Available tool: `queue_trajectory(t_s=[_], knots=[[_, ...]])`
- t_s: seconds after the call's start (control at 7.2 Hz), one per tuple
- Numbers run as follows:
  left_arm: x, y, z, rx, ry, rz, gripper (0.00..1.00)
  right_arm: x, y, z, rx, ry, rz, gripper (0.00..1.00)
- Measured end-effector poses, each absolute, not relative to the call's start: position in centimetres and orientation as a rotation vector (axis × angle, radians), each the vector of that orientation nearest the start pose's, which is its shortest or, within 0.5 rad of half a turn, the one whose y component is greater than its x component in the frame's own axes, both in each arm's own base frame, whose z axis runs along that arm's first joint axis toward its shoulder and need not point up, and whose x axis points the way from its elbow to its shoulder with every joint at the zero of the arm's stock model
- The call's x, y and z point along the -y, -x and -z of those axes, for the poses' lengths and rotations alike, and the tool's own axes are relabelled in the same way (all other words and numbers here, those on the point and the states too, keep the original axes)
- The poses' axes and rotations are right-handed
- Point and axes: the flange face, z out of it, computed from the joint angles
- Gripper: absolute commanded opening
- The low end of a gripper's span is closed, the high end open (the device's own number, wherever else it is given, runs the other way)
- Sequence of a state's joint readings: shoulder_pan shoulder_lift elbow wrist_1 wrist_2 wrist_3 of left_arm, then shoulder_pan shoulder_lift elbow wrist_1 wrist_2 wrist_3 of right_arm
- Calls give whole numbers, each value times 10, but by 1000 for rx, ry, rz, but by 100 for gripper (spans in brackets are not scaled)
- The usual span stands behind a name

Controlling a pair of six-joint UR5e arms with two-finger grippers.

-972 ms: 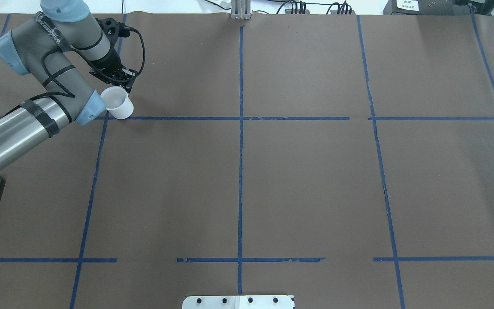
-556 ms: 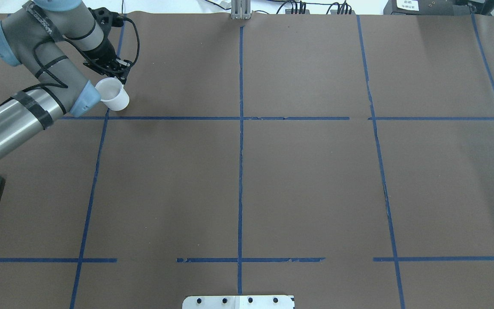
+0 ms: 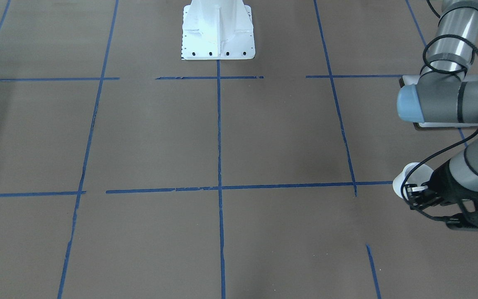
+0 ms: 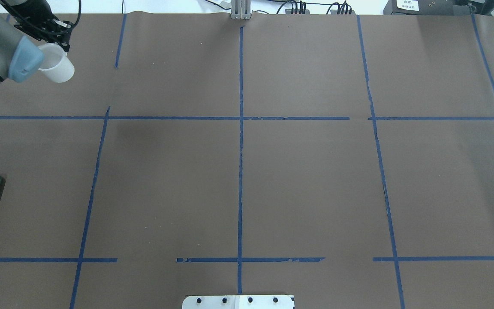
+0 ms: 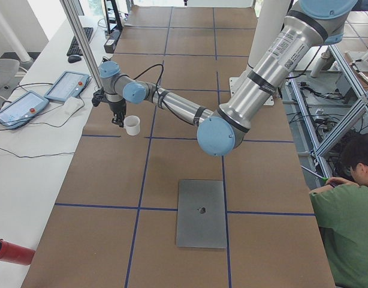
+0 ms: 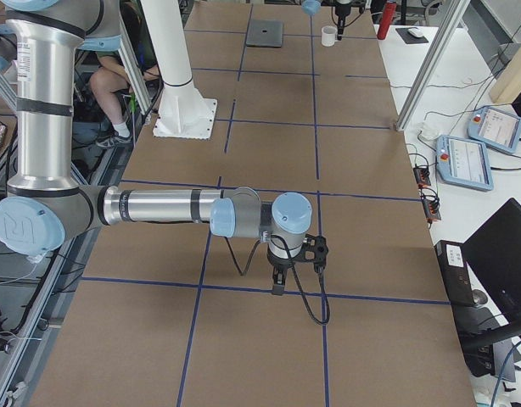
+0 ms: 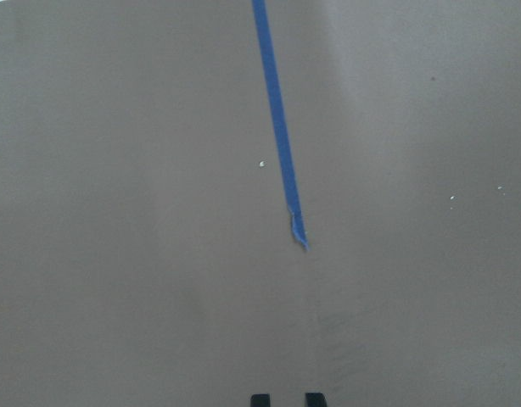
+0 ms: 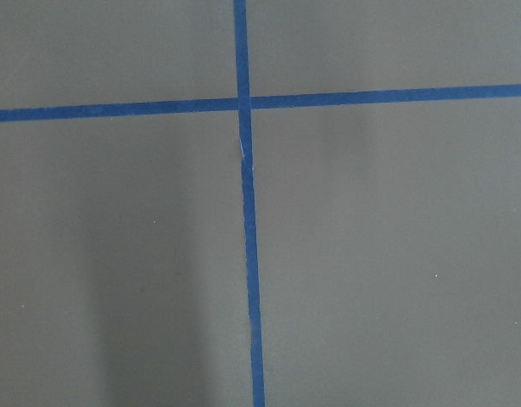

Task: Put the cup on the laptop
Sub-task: 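Carry the white cup with the left gripper toward the silver laptop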

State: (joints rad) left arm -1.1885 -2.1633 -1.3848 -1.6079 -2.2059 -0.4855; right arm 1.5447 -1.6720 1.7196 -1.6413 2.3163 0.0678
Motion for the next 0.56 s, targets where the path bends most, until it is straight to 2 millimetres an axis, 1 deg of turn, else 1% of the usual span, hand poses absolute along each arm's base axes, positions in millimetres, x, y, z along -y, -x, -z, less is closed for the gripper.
queue_trajectory(t_s=[0.14,0.28,0.42,0.56], knots=[[679,-158,-406,-737,-111,-11,0,448,-54,-642,744,57,-49,100],[652,-120,-435,-742,-91,-3,0,448,-54,-642,744,57,-48,100],[621,-85,-473,-749,-63,16,0,448,-54,-642,744,57,-48,100],[585,-62,-513,-748,-34,30,0,448,-54,-642,744,57,-48,100]])
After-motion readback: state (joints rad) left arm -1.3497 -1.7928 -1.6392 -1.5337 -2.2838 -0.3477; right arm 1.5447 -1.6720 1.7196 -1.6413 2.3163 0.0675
